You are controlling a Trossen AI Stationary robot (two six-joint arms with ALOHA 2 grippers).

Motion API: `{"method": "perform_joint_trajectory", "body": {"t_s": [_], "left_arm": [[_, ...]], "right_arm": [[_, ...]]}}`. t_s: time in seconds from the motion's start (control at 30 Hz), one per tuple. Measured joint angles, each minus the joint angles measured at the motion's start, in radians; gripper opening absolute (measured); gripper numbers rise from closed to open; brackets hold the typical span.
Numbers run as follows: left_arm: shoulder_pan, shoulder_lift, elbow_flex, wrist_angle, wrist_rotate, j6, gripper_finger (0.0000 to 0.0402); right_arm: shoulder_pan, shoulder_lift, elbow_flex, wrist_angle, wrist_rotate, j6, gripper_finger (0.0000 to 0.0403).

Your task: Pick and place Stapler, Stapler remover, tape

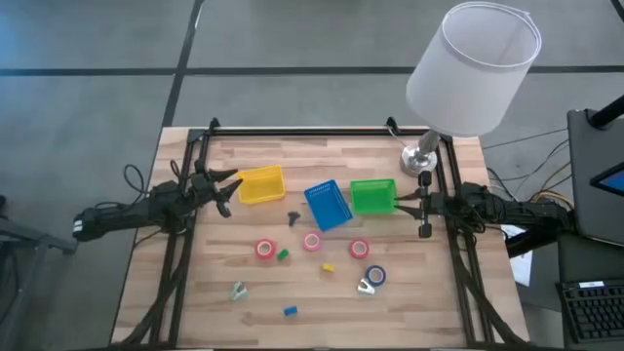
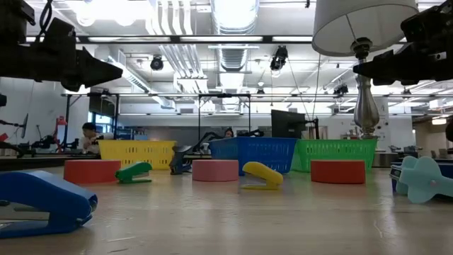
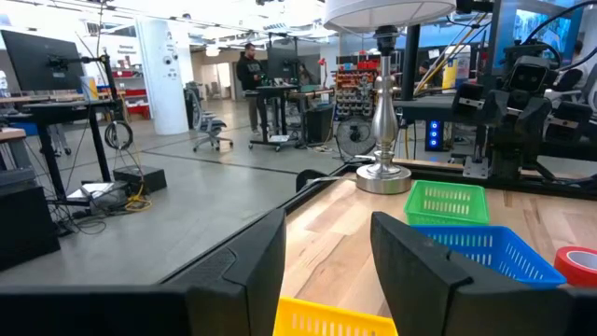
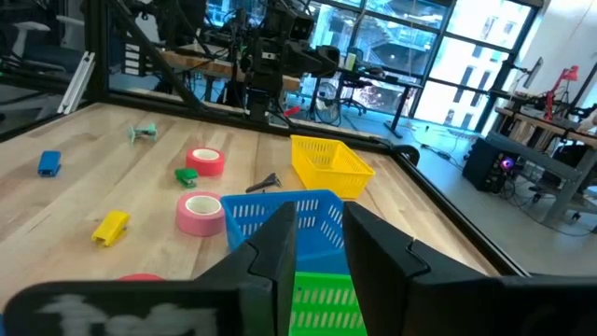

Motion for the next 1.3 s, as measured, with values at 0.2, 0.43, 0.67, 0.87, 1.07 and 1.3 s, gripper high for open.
{"method": "perform_joint_trajectory", "body": {"t_s": [0.2,0.43,0.67,0.87,1.07,1.3], "left_arm": [[0.000,0.000,0.000,0.000,0.000,0.000,0.0163],[0.000,0.000,0.000,0.000,0.000,0.000,0.0163],[0.000,0.000,0.000,0.000,0.000,0.000,0.0163],[0.000,0.000,0.000,0.000,0.000,0.000,0.0163],[0.000,0.000,0.000,0.000,0.000,0.000,0.0163],[0.000,0.000,0.000,0.000,0.000,0.000,0.0163]], "right_arm": [[0.000,0.000,0.000,0.000,0.000,0.000,0.0079],[0.000,0.000,0.000,0.000,0.000,0.000,0.0068],[0.000,0.000,0.000,0.000,0.000,0.000,0.0077],[0.000,0.001,0.000,0.000,0.000,0.000,0.0085],[0.000,0.001,0.000,0.000,0.000,0.000,0.0089],[0.000,0.001,0.000,0.000,0.000,0.000,0.0078]]}}
